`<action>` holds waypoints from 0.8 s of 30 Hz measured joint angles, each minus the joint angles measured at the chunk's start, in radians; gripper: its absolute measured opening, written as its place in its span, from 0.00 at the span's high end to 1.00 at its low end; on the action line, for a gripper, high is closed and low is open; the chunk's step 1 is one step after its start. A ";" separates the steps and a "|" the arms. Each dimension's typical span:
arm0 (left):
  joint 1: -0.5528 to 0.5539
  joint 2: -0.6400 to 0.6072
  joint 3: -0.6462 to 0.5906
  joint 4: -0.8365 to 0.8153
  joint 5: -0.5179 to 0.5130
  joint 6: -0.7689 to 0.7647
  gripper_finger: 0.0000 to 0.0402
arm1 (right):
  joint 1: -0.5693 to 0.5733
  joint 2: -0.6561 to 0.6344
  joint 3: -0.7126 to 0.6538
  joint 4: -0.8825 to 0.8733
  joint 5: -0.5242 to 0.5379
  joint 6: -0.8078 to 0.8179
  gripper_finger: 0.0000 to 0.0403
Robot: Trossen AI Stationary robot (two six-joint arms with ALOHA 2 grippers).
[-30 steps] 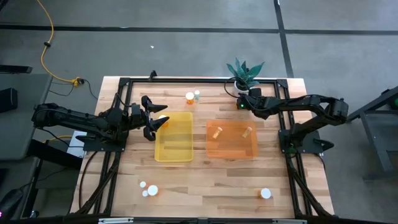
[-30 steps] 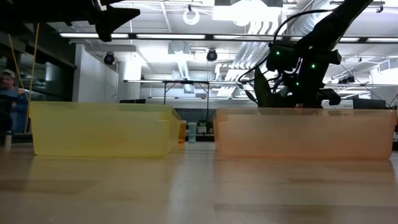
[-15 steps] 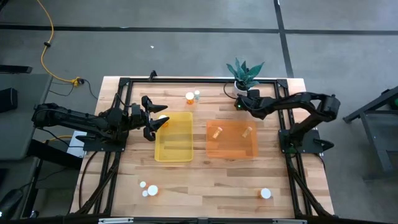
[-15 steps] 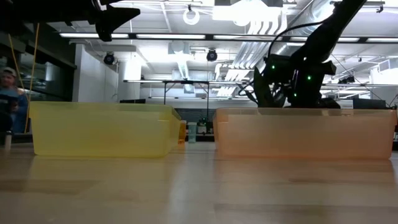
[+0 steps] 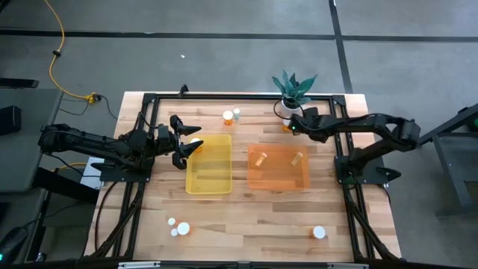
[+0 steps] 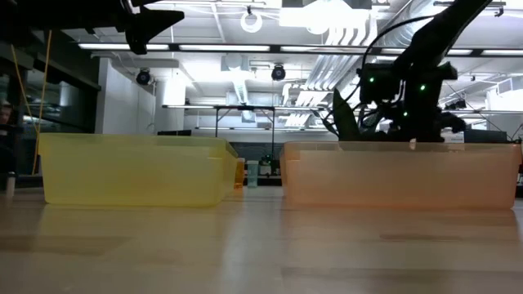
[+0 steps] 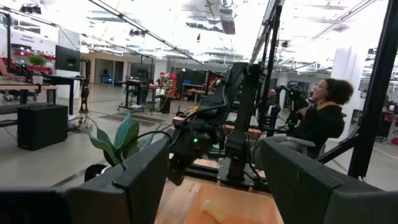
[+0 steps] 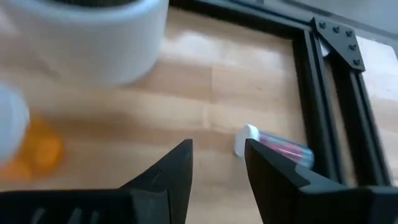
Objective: Pick and place medicine bottles into bin by pill shape (circle, oval)
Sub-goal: Put the small blue capsule bottle into the orange bin
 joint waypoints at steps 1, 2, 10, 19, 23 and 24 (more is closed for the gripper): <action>0.000 0.000 0.000 0.000 0.000 0.000 0.40 | -0.001 -0.020 0.000 -0.024 -0.018 -0.030 0.66; 0.000 0.000 0.000 0.000 0.000 0.000 0.40 | -0.003 -0.040 0.000 -0.043 -0.040 -0.060 0.66; 0.000 0.000 0.000 0.000 0.000 -0.003 0.40 | -0.061 -0.104 0.008 -0.084 -0.222 -0.446 0.66; 0.000 0.000 0.000 0.000 0.000 -0.003 0.40 | -0.231 -0.025 0.102 -0.258 -0.259 -0.596 0.66; 0.000 0.000 0.000 0.000 0.000 -0.001 0.40 | -0.298 0.029 0.131 -0.273 -0.286 -0.677 0.64; 0.000 0.000 0.000 0.000 0.000 -0.001 0.40 | -0.311 0.044 0.136 -0.272 -0.293 -0.699 0.62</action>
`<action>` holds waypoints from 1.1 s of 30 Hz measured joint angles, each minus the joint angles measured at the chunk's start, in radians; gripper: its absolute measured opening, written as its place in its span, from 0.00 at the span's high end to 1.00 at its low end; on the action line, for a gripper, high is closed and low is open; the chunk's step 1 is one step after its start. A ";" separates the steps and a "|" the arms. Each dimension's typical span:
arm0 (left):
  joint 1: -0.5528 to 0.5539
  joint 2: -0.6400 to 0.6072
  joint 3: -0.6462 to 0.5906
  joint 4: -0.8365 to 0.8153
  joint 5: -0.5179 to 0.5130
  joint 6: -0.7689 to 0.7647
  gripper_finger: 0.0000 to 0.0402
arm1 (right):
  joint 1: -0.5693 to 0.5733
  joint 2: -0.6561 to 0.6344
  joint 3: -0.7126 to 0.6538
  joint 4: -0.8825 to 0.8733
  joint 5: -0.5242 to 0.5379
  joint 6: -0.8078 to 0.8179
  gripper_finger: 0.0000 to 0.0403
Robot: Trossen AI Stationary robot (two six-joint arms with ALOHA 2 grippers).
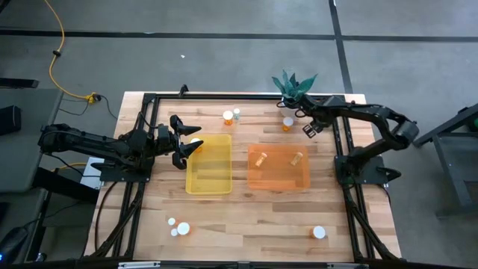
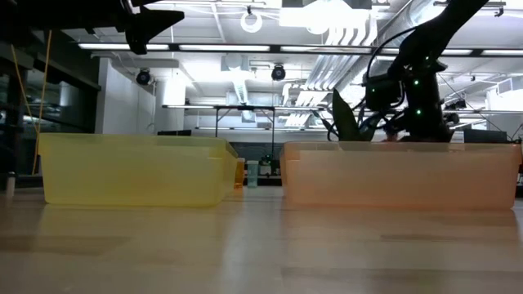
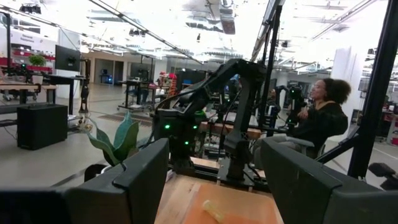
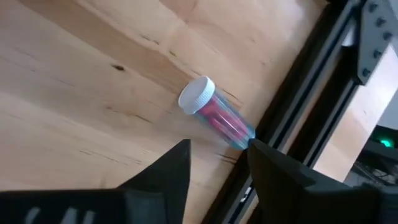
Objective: Pick and place medicine bottles into bin by pill shape (circle, oval)
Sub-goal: Put the small blue capsule bottle into the orange bin
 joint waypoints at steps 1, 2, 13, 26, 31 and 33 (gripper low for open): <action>0.000 0.000 0.000 0.000 0.000 0.000 0.40 | -0.010 0.015 0.006 0.000 -0.004 -0.024 0.60; 0.000 0.000 0.000 0.000 0.000 0.000 0.40 | -0.017 0.028 0.012 -0.001 -0.004 -0.045 0.57; 0.000 0.000 0.000 0.000 0.000 0.000 0.40 | -0.032 0.117 0.020 0.040 0.099 -0.262 0.30; 0.000 0.000 0.000 0.000 0.000 -0.002 0.40 | -0.030 0.178 0.020 0.099 0.099 -0.404 0.34; 0.000 0.000 0.000 0.000 0.000 -0.018 0.40 | -0.037 0.178 0.020 0.106 -0.044 -0.374 0.42; 0.000 0.000 0.000 0.000 0.000 -0.025 0.40 | -0.043 0.180 0.020 0.116 -0.080 -0.371 0.45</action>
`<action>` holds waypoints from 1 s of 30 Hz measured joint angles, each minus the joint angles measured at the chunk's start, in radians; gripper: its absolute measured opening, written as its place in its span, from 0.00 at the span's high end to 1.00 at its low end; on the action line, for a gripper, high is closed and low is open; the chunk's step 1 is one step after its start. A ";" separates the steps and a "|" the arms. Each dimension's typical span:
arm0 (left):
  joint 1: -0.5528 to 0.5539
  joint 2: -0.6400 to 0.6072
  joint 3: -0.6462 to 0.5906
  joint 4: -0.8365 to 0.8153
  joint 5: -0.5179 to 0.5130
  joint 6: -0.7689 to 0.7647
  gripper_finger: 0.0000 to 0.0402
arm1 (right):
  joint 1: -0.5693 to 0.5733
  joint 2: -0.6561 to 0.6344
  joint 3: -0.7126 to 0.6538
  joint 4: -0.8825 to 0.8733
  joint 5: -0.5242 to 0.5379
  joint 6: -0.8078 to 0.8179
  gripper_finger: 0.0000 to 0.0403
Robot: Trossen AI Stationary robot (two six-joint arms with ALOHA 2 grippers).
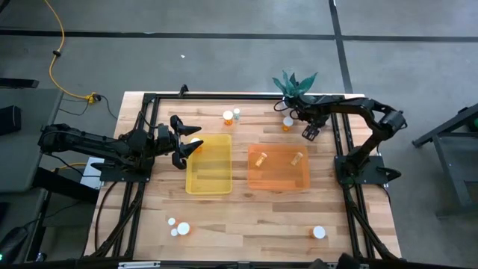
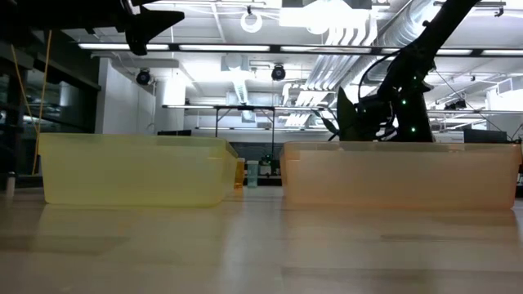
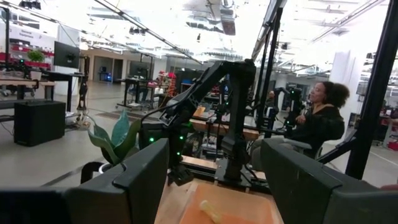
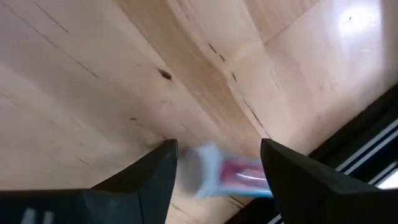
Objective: Pick and place medicine bottles into bin by pill shape (circle, oval)
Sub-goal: Put the small blue capsule bottle into the orange bin
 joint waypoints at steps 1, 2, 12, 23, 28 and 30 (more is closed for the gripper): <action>0.000 0.000 0.000 0.000 0.000 0.000 0.40 | -0.002 0.000 0.000 0.005 0.001 0.000 0.46; 0.000 0.000 0.000 0.000 0.000 0.000 0.40 | -0.003 0.000 0.000 0.013 0.012 0.004 0.47; 0.000 0.000 0.000 0.000 0.000 0.000 0.40 | -0.002 0.001 0.000 -0.030 0.040 -0.023 0.51; 0.000 0.000 0.000 0.000 0.000 0.000 0.40 | -0.001 -0.140 0.000 -0.092 0.011 0.075 0.51; 0.000 0.000 0.000 0.000 0.000 0.000 0.40 | -0.005 -0.248 0.000 -0.121 -0.086 0.379 0.51; 0.000 0.000 0.000 0.000 0.000 0.000 0.40 | -0.008 -0.274 0.000 -0.108 -0.089 0.545 0.51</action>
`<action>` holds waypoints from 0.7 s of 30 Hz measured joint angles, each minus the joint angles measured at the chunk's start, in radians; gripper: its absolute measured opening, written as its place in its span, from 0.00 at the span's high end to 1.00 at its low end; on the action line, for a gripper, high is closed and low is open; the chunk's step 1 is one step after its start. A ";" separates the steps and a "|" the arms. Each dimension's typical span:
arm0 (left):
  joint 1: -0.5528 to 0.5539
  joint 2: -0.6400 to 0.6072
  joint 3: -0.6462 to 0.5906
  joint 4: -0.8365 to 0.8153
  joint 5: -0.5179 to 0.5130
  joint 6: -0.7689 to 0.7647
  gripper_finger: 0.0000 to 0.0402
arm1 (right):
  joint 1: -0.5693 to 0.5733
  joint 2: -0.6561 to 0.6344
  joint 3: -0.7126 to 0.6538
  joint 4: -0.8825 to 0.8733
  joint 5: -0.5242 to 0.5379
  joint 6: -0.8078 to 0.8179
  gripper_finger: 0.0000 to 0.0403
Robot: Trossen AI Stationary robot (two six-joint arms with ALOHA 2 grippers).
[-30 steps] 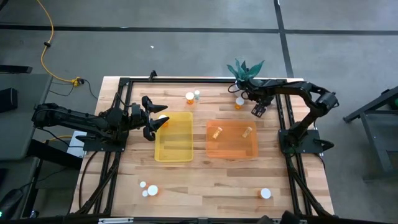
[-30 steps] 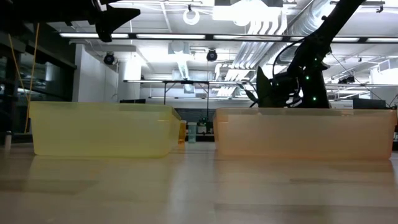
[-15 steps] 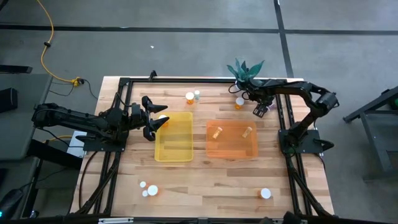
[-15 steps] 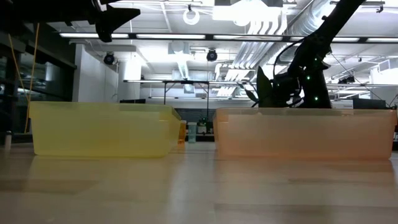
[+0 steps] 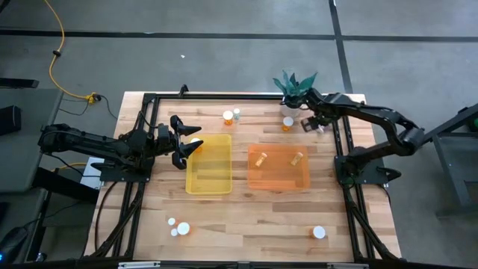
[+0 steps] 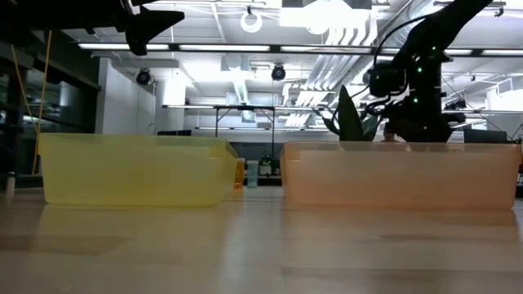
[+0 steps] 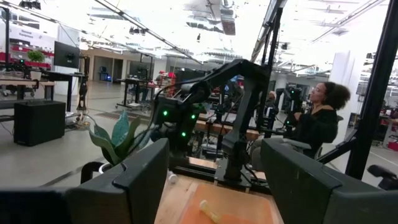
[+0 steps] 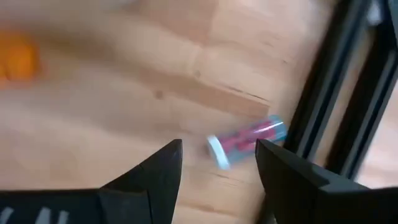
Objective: Pick and place medicine bottles into bin by pill shape (circle, oval)
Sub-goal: Put the small blue capsule bottle into the orange bin
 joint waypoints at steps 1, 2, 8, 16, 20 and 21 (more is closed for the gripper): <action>0.000 0.000 0.000 0.000 0.000 0.000 0.40 | 0.000 -0.006 0.000 0.008 0.001 0.077 0.51; 0.000 0.000 0.000 0.000 0.000 -0.002 0.40 | 0.000 -0.009 0.000 0.014 0.008 0.149 0.51; 0.000 0.000 0.000 -0.001 0.000 -0.018 0.40 | 0.001 -0.009 -0.001 -0.012 0.058 0.302 0.51; 0.000 0.000 0.000 -0.019 0.000 -0.018 0.40 | 0.026 -0.009 -0.005 -0.048 0.151 0.488 0.51; 0.000 0.000 0.000 -0.023 0.000 -0.018 0.40 | 0.036 -0.009 -0.035 -0.039 0.156 0.539 0.51; 0.000 0.000 0.000 -0.023 0.000 -0.018 0.40 | 0.034 -0.009 -0.048 -0.039 0.156 0.553 0.51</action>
